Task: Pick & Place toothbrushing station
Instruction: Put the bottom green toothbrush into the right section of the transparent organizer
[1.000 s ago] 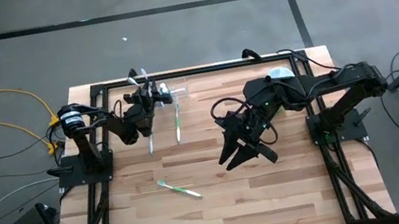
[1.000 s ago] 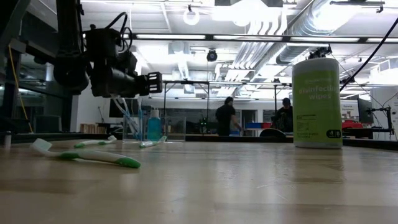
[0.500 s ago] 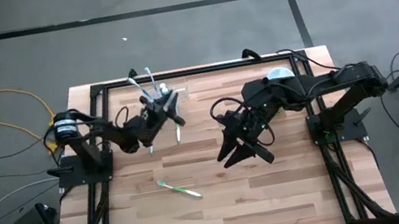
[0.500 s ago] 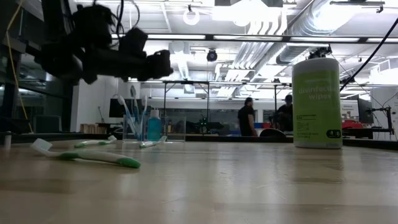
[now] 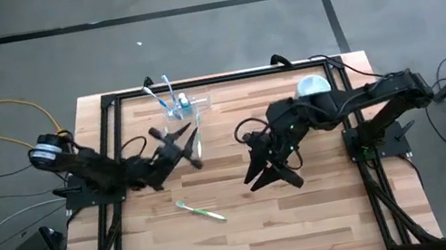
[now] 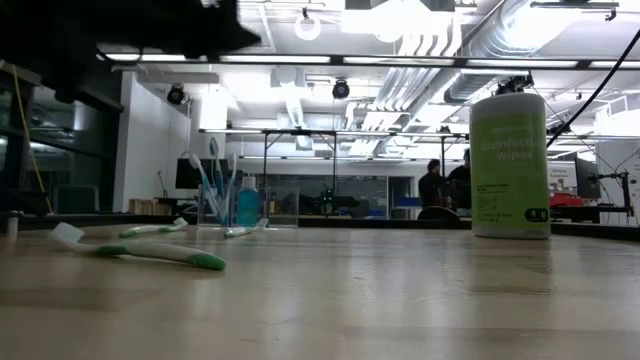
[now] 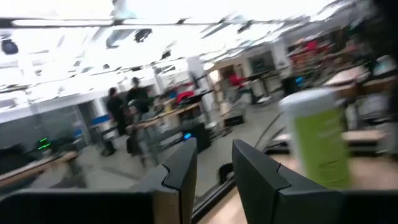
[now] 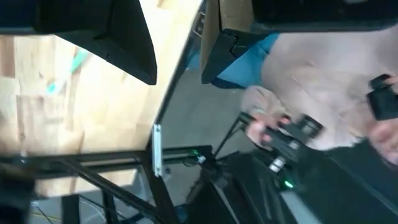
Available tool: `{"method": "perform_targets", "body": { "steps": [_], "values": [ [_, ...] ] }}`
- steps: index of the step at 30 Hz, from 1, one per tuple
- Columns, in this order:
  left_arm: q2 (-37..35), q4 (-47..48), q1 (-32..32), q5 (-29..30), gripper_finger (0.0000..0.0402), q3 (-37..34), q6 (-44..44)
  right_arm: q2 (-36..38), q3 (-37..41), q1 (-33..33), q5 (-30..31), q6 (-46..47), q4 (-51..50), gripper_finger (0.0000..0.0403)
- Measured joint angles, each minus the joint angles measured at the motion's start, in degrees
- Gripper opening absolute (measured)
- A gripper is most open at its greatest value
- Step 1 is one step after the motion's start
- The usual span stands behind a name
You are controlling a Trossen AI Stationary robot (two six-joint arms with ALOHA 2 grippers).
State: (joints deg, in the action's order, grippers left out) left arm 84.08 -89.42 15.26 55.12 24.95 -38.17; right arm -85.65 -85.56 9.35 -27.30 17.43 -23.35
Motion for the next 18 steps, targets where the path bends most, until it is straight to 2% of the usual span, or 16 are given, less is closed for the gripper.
{"method": "perform_targets", "body": {
  "steps": [2,9,13,15,18],
  "values": [
    [-2.18,0.23,4.27,3.21,0.0097,0.02,-1.77,0.00,2.12,0.53,2.35,-0.77,-0.11,0.0116],
    [-7.68,1.30,18.41,22.40,0.0097,0.02,-8.99,-0.16,9.56,1.20,11.71,-0.98,0.01,0.0116],
    [-8.36,1.39,25.05,32.55,0.0097,0.00,-11.22,-0.26,12.75,1.15,14.02,-1.14,2.74,0.0116],
    [-8.34,1.52,27.83,34.81,0.0097,0.00,-10.73,-0.26,13.50,1.15,14.23,-1.25,4.54,0.0116],
    [-8.34,1.51,31.02,34.99,0.0097,0.00,-7.72,-0.26,14.48,1.15,14.02,-1.46,7.32,0.0116]
  ]
}}
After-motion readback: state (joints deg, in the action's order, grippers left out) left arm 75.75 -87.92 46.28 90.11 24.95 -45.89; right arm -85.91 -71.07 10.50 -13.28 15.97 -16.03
